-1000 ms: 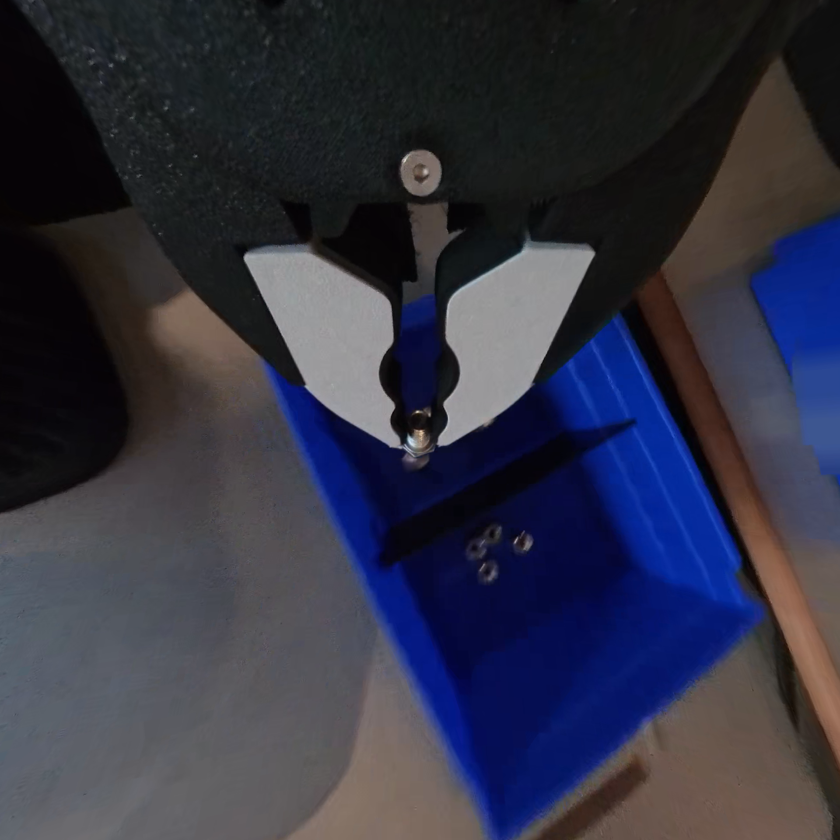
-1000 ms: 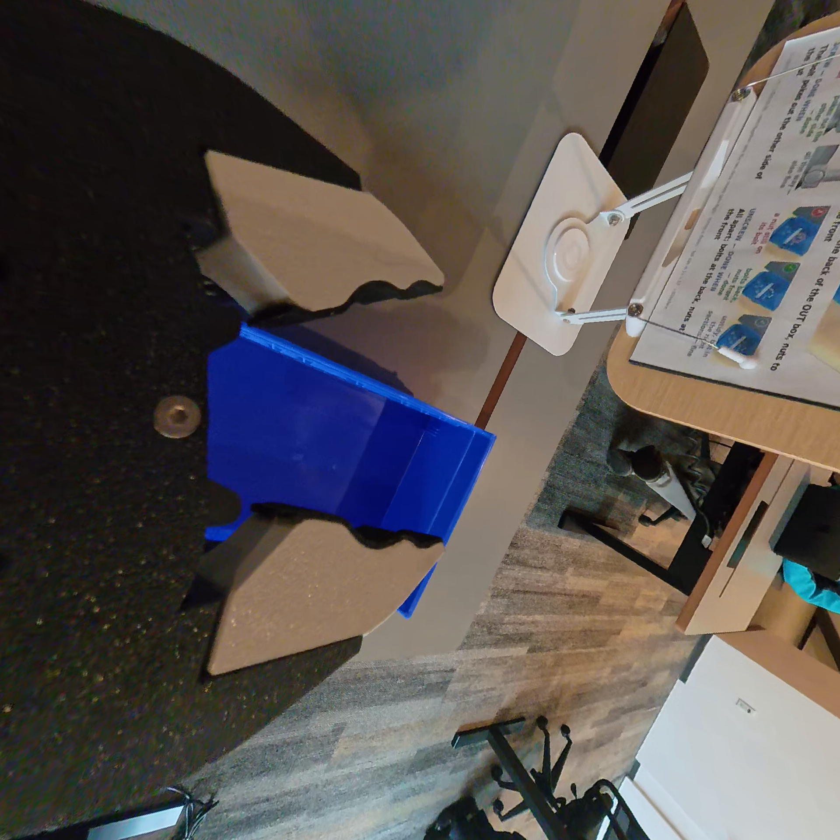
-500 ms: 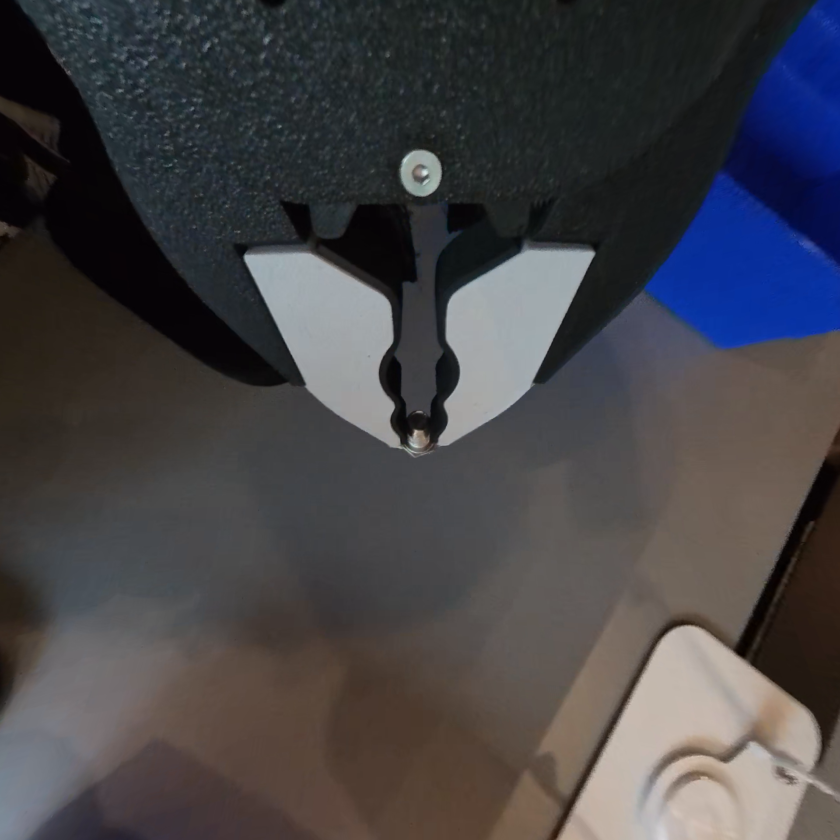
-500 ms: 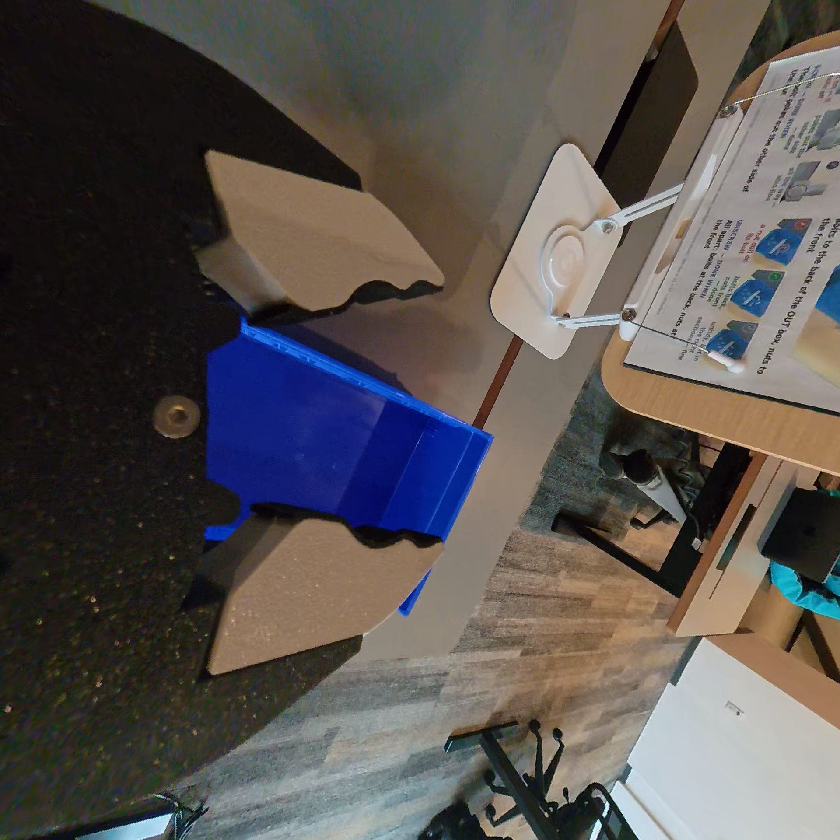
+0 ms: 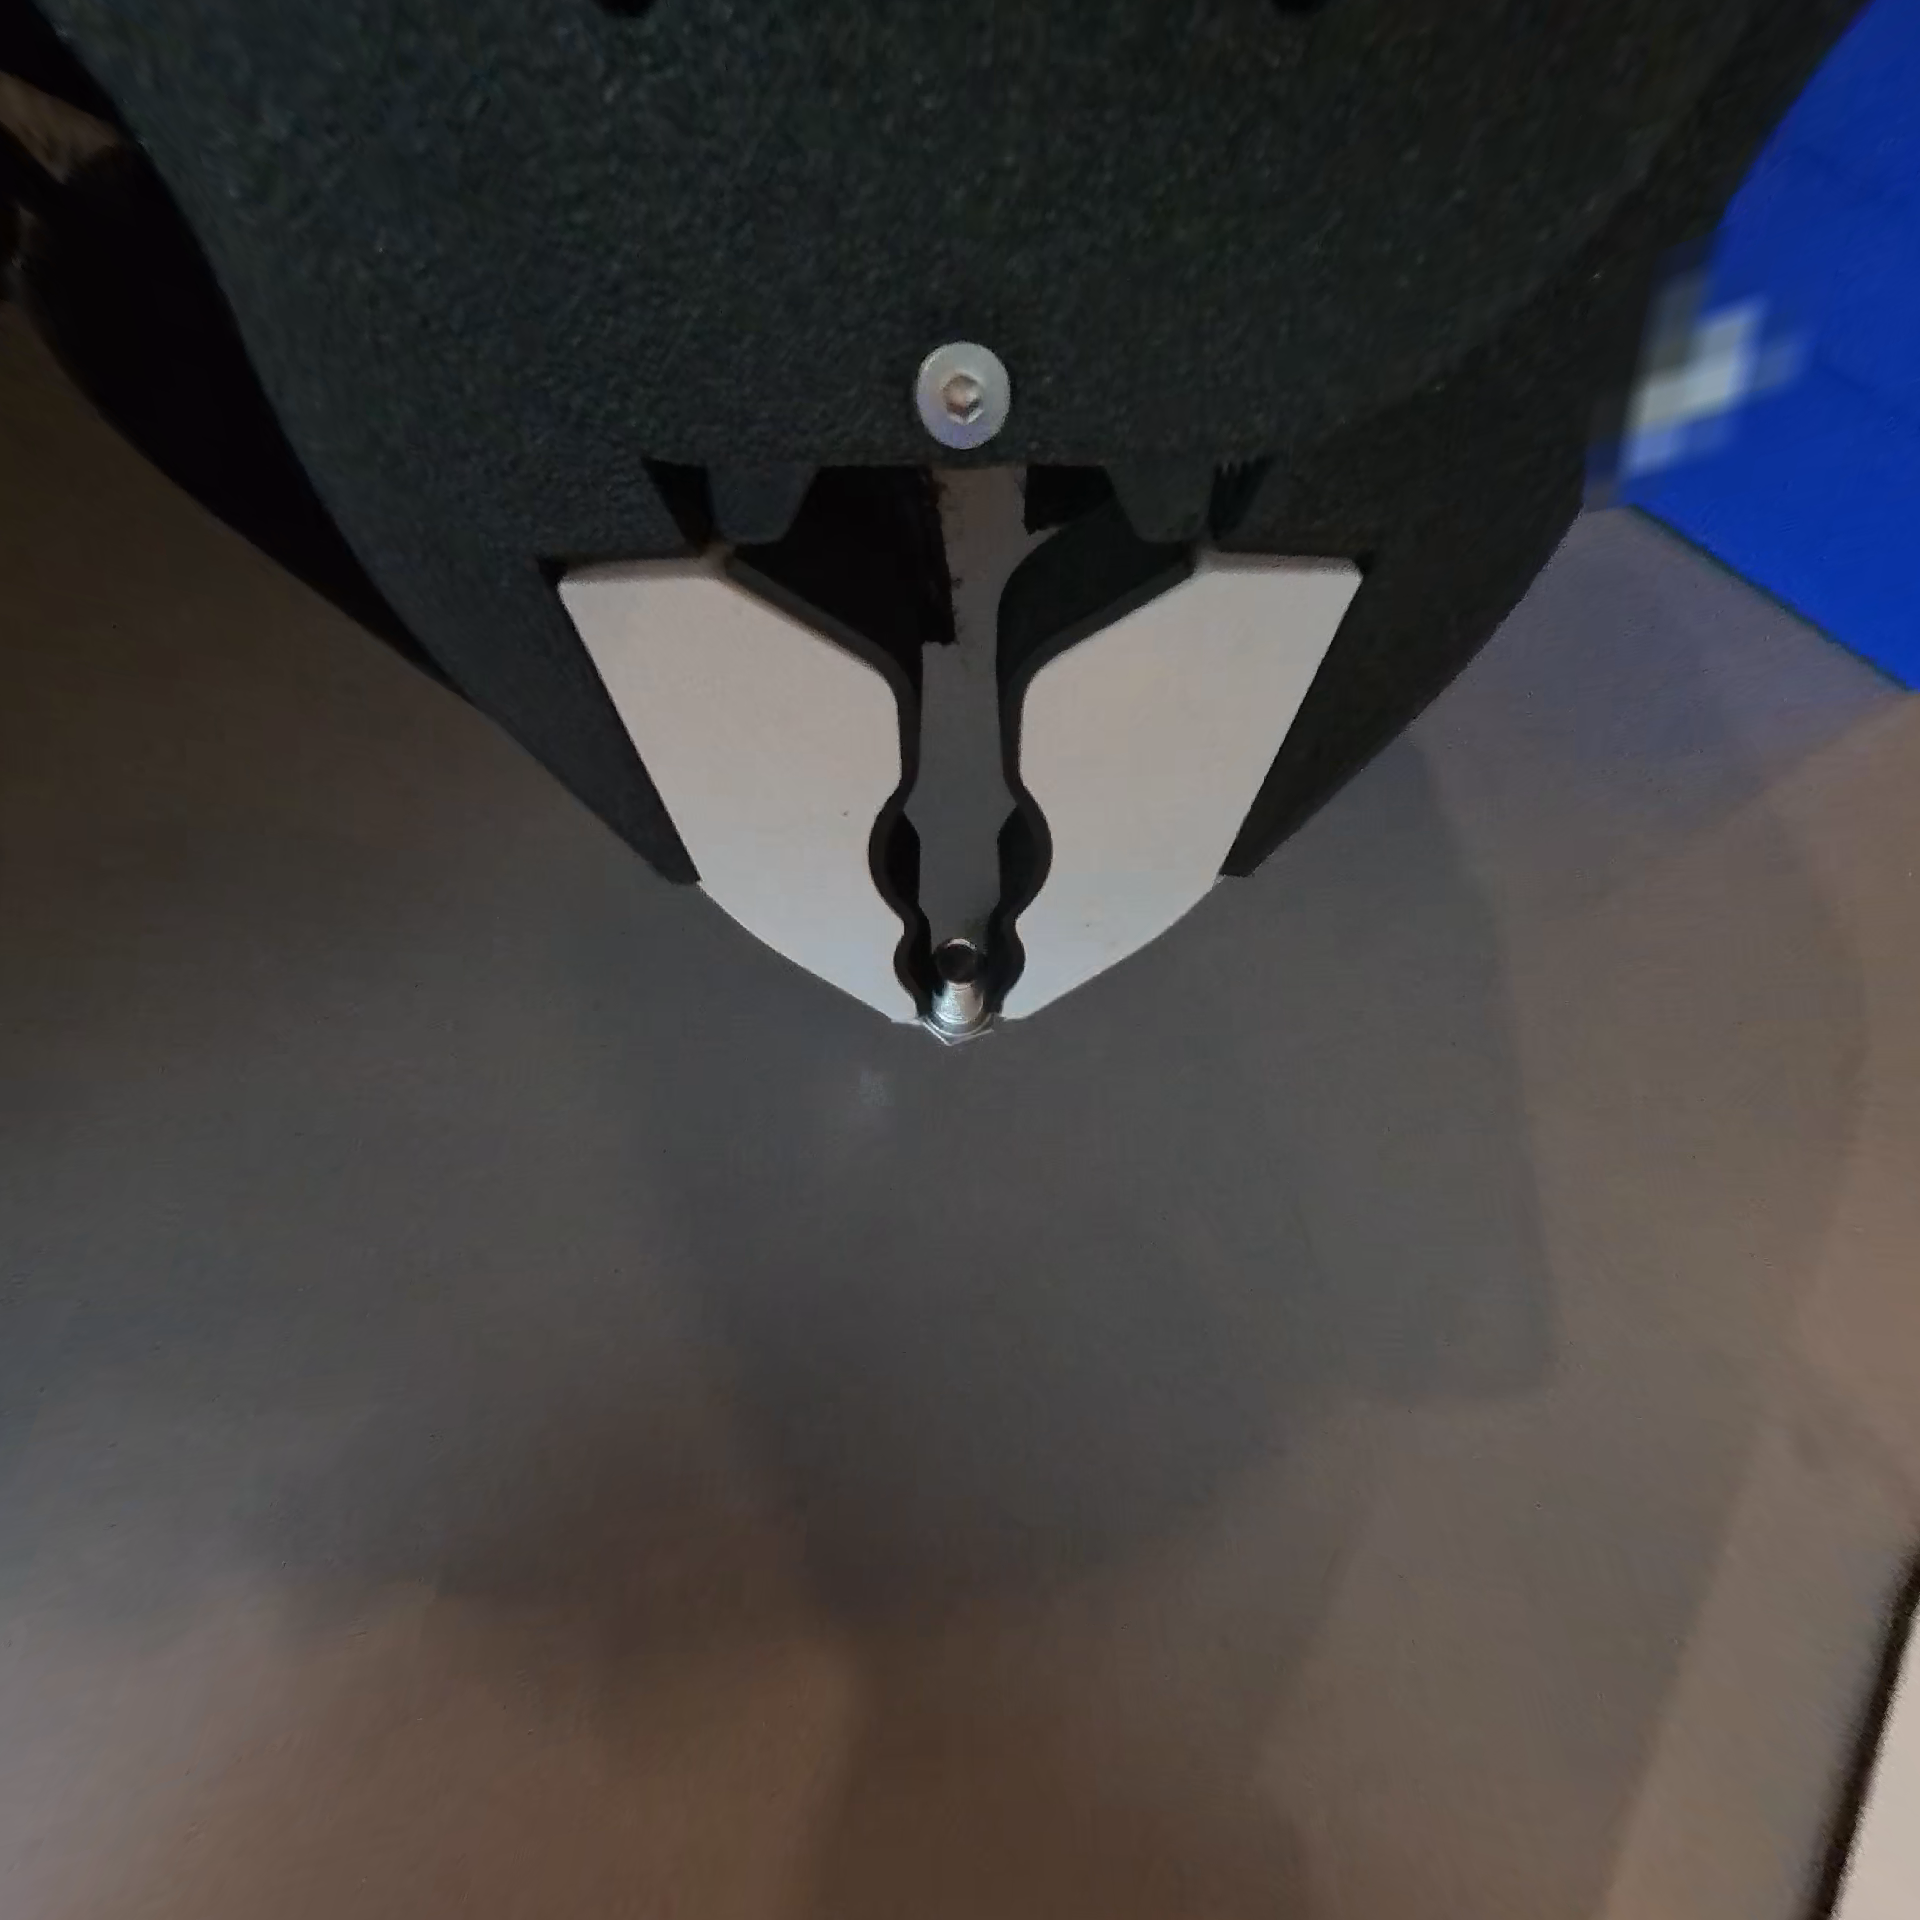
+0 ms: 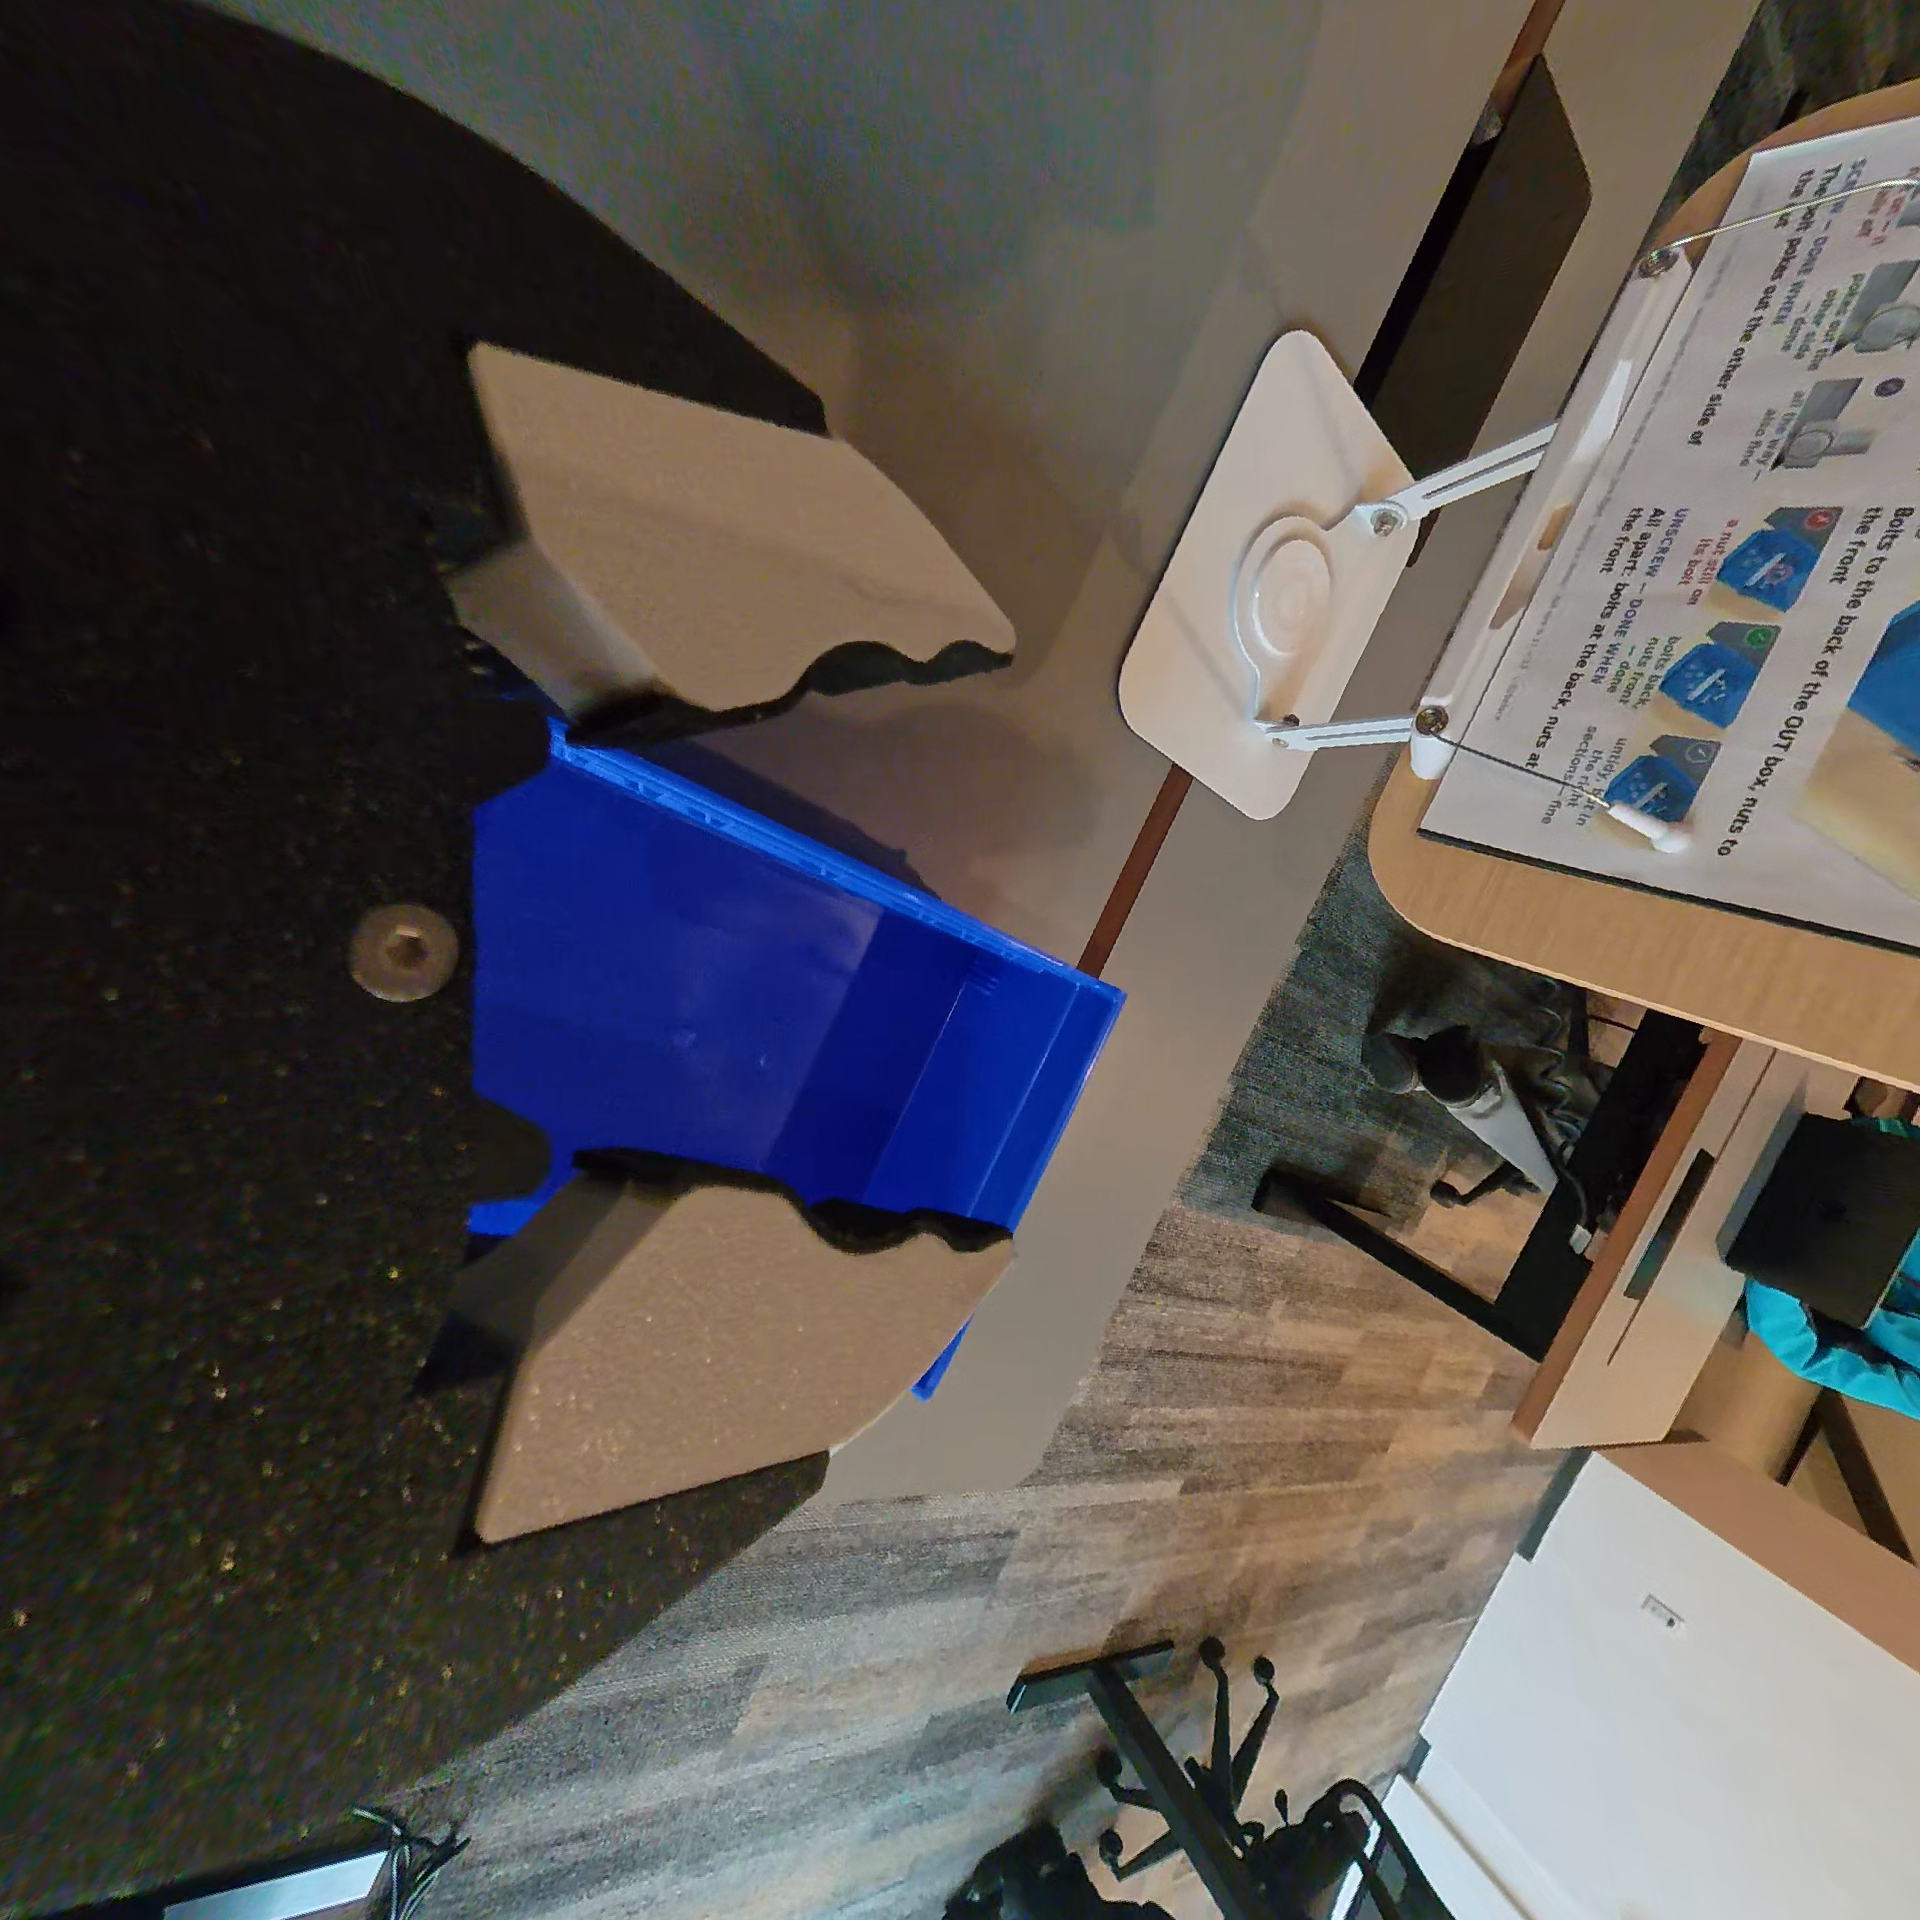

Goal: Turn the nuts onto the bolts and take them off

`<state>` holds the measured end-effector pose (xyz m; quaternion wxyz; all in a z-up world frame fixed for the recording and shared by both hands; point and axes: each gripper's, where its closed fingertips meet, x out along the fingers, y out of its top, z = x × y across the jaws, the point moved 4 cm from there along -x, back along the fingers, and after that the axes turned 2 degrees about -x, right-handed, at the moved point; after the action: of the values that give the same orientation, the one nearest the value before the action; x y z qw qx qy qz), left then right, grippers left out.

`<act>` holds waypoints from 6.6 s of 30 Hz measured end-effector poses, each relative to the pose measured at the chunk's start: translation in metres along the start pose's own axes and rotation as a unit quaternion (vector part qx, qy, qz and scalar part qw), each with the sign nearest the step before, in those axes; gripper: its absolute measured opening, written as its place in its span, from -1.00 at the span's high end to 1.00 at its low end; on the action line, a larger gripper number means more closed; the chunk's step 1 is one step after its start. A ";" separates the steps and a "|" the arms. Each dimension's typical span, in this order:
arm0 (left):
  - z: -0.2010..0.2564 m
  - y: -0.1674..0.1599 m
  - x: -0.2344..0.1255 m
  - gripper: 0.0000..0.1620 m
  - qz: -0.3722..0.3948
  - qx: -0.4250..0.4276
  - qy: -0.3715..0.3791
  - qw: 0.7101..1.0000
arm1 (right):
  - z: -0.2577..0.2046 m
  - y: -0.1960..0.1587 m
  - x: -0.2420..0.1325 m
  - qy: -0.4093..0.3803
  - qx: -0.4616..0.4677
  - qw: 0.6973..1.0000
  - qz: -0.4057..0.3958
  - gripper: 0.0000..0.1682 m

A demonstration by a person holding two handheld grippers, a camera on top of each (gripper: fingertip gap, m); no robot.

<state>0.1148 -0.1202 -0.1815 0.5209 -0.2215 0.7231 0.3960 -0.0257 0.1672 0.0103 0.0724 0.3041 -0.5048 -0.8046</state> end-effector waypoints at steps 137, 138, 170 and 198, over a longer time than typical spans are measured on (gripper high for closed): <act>0.055 0.066 -0.008 0.79 -0.054 0.342 -0.145 0.927 | -0.008 -0.008 -0.014 0.015 -0.092 0.995 -0.031 -0.14; 0.056 0.066 -0.001 0.79 -0.059 0.337 -0.147 0.928 | -0.008 -0.008 -0.015 0.015 -0.091 0.995 -0.031 -0.14; 0.022 0.069 -0.016 0.25 0.097 0.166 -0.109 0.975 | -0.009 -0.010 -0.016 0.022 -0.094 0.995 -0.032 -0.14; -0.007 -0.025 0.029 0.61 0.192 0.034 -0.121 0.973 | -0.021 -0.006 -0.010 0.036 -0.112 0.992 -0.039 -0.15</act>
<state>0.1190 -0.1379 -0.2165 0.5263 -0.0113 0.6964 0.4878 -0.0044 0.1585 0.0029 0.0929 0.3425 -0.3964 -0.8467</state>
